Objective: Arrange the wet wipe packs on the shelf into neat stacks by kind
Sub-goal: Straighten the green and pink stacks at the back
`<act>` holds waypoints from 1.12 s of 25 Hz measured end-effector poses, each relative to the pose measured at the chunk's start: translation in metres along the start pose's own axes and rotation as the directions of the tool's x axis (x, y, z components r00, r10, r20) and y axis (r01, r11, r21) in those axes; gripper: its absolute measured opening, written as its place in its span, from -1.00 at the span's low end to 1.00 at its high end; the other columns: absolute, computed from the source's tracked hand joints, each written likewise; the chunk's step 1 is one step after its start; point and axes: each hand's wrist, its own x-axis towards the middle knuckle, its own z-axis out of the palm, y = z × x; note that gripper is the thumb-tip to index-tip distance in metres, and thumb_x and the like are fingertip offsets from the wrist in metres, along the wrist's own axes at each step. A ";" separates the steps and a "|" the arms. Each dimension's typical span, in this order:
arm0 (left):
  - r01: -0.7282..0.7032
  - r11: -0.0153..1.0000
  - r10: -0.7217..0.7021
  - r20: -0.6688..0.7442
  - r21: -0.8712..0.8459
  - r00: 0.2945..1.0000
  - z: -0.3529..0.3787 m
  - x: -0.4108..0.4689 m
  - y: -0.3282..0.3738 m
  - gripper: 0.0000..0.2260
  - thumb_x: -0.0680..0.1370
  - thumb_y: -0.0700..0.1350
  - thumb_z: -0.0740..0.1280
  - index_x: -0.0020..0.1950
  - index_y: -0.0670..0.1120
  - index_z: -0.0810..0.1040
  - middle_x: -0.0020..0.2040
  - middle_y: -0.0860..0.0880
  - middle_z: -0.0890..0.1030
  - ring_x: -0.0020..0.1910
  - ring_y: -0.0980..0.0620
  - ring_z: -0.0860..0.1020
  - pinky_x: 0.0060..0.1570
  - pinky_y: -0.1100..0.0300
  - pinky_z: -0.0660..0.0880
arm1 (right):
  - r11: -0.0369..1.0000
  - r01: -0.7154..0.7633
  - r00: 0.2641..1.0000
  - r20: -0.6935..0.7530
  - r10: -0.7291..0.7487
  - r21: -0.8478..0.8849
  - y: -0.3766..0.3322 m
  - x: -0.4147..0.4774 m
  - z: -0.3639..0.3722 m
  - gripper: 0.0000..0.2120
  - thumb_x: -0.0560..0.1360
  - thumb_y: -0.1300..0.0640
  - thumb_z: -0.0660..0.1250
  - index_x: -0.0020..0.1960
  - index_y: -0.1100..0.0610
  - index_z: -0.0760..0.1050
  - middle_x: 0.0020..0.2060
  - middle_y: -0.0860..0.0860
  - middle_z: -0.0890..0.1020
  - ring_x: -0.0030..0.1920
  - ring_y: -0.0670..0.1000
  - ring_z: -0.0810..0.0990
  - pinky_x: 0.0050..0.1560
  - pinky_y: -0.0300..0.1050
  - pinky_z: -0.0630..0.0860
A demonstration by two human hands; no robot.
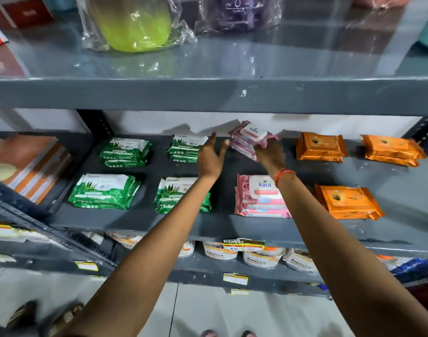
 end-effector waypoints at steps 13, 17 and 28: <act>0.462 0.873 -0.350 0.459 -0.155 0.817 0.049 0.051 0.009 -0.49 0.60 0.17 0.02 0.34 -0.17 0.40 0.39 -0.17 0.40 0.36 -0.10 0.36 0.29 0.13 0.29 | 0.973 0.018 0.995 0.089 -0.039 0.229 0.022 0.042 0.005 -0.59 0.52 0.09 0.27 0.35 0.13 0.37 0.26 0.10 0.58 0.23 0.13 0.57 0.27 0.13 0.52; 0.479 0.863 -0.377 0.430 -0.158 0.820 0.056 0.057 0.006 -0.43 0.59 0.20 -0.01 0.36 -0.19 0.36 0.42 -0.19 0.35 0.39 -0.13 0.32 0.33 0.07 0.26 | 0.957 -0.038 0.998 0.059 0.022 0.287 0.023 0.040 -0.001 -0.54 0.48 0.01 0.34 0.33 0.14 0.39 0.21 0.10 0.61 0.12 0.12 0.64 0.03 0.02 0.64; 0.475 0.860 -0.388 0.365 -0.185 0.846 0.063 0.054 -0.006 -0.50 0.61 0.13 0.05 0.27 -0.25 0.46 0.17 -0.21 0.53 -0.11 -0.06 0.48 -0.30 0.25 0.34 | 0.952 -0.172 0.979 -0.060 0.193 0.252 0.036 0.058 0.002 -0.61 0.55 -0.04 0.23 0.21 0.23 0.44 0.05 0.16 0.67 -0.02 0.17 0.68 -0.03 -0.03 0.63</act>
